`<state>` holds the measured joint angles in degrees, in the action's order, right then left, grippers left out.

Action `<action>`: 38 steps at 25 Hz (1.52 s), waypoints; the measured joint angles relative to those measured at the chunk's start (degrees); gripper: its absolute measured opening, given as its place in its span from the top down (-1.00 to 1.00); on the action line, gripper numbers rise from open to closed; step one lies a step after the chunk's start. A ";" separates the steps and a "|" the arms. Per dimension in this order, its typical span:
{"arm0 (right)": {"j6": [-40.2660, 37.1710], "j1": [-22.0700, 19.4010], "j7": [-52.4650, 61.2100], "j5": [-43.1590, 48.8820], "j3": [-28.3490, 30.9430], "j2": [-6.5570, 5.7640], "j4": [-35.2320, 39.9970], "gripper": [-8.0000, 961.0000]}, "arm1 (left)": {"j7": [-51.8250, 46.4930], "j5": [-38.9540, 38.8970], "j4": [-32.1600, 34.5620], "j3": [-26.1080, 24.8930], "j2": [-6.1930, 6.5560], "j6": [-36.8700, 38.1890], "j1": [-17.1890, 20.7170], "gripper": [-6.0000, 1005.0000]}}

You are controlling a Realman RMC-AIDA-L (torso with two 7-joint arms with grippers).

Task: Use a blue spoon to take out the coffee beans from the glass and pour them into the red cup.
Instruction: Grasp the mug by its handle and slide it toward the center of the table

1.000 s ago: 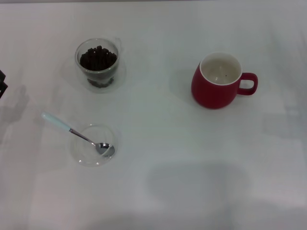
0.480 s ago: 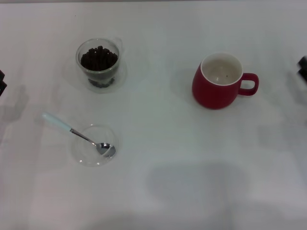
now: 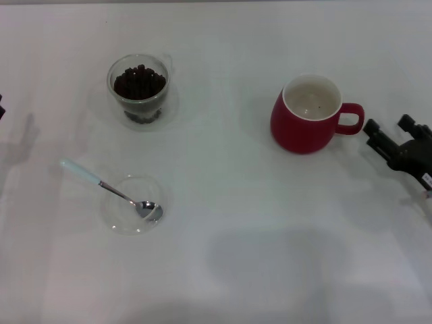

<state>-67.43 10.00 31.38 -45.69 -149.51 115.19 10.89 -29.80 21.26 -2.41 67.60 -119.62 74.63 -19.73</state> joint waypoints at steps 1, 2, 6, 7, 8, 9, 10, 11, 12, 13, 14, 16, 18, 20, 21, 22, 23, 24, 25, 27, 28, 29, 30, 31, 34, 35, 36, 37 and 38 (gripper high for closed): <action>0.53 0.35 -0.13 0.02 -0.15 0.06 0.10 -0.79 | 0.00 0.00 0.00 0.00 0.00 -0.01 -0.11 -0.75; 0.98 0.69 -0.20 0.04 -0.21 0.09 0.15 -0.79 | 0.00 0.00 -0.01 -0.01 0.00 -0.01 -0.24 -0.75; 1.79 1.74 -0.22 0.06 -0.23 0.12 0.14 -0.79 | 0.00 0.00 -0.04 -0.01 0.00 -0.01 -0.33 -0.75; 2.14 2.04 -0.22 0.07 -0.21 0.12 0.10 -0.79 | 0.00 0.00 -0.03 -0.01 0.00 -0.02 -0.32 -0.75; 2.47 2.31 -0.22 0.09 -0.21 0.12 0.08 -0.79 | 0.00 0.00 -0.02 -0.01 0.00 -0.01 -0.32 -0.75; 2.60 2.49 -0.19 0.16 -0.32 0.11 0.08 -0.79 | 0.00 0.00 0.01 -0.01 0.00 -0.01 -0.32 -0.75; 2.82 2.75 -0.09 0.34 -0.61 0.07 0.10 -0.79 | 0.00 0.00 0.02 -0.01 0.00 -0.01 -0.32 -0.75; 2.90 2.89 -0.03 0.51 -0.89 0.06 0.14 -0.79 | 0.00 0.01 0.03 -0.01 0.00 -0.01 -0.31 -0.75; 2.92 3.01 -0.01 0.70 -1.09 0.07 0.19 -0.79 | 0.00 0.01 0.04 -0.01 0.00 -0.01 -0.32 -0.75; 2.95 3.05 -0.03 0.78 -1.17 0.11 0.21 -0.79 | 0.00 0.01 0.04 -0.01 0.00 -0.01 -0.31 -0.75; 2.98 3.18 -0.15 0.79 -1.12 0.14 0.23 -0.79 | 0.00 0.01 0.04 -0.01 0.00 -0.01 -0.31 -0.75; 3.05 3.63 -0.26 0.74 -1.03 0.16 0.26 -0.79 | 0.00 0.01 0.07 -0.01 0.00 -0.01 -0.31 -0.75; 3.12 4.13 -0.30 0.63 -1.00 0.16 0.25 -0.78 | 0.00 0.01 0.18 -0.01 0.00 -0.01 -0.31 -0.75; 3.44 4.63 -0.33 0.44 -0.95 0.16 0.06 -0.77 | -0.15 0.01 0.34 -0.01 0.00 0.01 -0.26 -0.75; 3.62 4.86 -0.34 0.40 -0.93 0.15 -0.03 -0.76 | -0.42 0.01 0.39 -0.01 0.00 0.02 -0.24 -0.75; 3.93 5.14 -0.31 0.37 -0.92 0.14 -0.16 -0.75 | -0.95 0.01 0.40 -0.01 0.00 0.04 -0.17 -0.75; 4.05 5.34 -0.22 0.36 -0.92 0.13 -0.24 -0.74 | -1.30 0.01 0.40 -0.01 0.00 0.05 -0.13 -0.75; 4.07 5.48 -0.09 0.35 -0.90 0.10 -0.31 -0.74 | -1.77 0.01 0.40 -0.01 0.02 0.06 -0.05 -0.75; 4.07 5.49 0.09 0.34 -0.90 0.09 -0.31 -0.73 | -1.94 0.01 0.41 -0.01 0.04 0.07 0.00 -0.74; 3.97 5.33 0.91 0.34 -0.88 0.07 -0.24 -0.72 | -2.05 0.01 0.45 -0.01 0.09 0.08 0.10 -0.74; 3.96 5.27 1.51 0.33 -0.87 0.06 -0.15 -0.71 | -2.06 0.01 0.47 -0.01 0.10 0.08 0.13 -0.74; 3.98 5.16 2.86 0.34 -0.87 0.06 -0.06 -0.67 | -2.07 0.01 0.48 -0.01 0.10 0.08 0.15 -0.75; 4.03 5.14 4.24 0.37 -0.87 0.03 -0.06 -0.63 | -2.07 0.01 0.48 -0.01 0.10 0.08 0.15 -0.75; 4.13 5.14 5.49 0.44 -0.86 0.02 -0.13 -0.59 | -2.07 0.01 0.48 -0.01 0.10 0.08 0.15 -0.75; 4.20 5.35 7.45 0.63 -0.86 -0.05 -0.32 -0.47 | -2.09 0.01 0.48 -0.01 0.09 0.08 0.14 -0.75; 4.18 5.37 7.59 0.65 -0.86 -0.05 -0.32 -0.43 | -2.09 0.01 0.48 -0.01 0.09 0.08 0.13 -0.75; 4.07 5.41 7.70 0.66 -0.86 -0.05 -0.33 -0.39 | -2.10 0.01 0.48 -0.01 0.09 0.08 0.11 -0.75; 3.95 5.44 7.73 0.69 -0.88 -0.05 -0.33 -0.35 | -2.10 0.01 0.48 -0.01 0.09 0.08 0.08 -0.75; 3.92 5.48 7.74 0.72 -0.89 -0.05 -0.33 -0.31 | -2.10 0.01 0.48 -0.01 0.09 0.08 0.07 -0.75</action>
<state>-63.52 15.48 39.12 -44.97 -150.41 115.13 10.56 -31.90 21.27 -1.93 67.59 -119.53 74.71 -19.66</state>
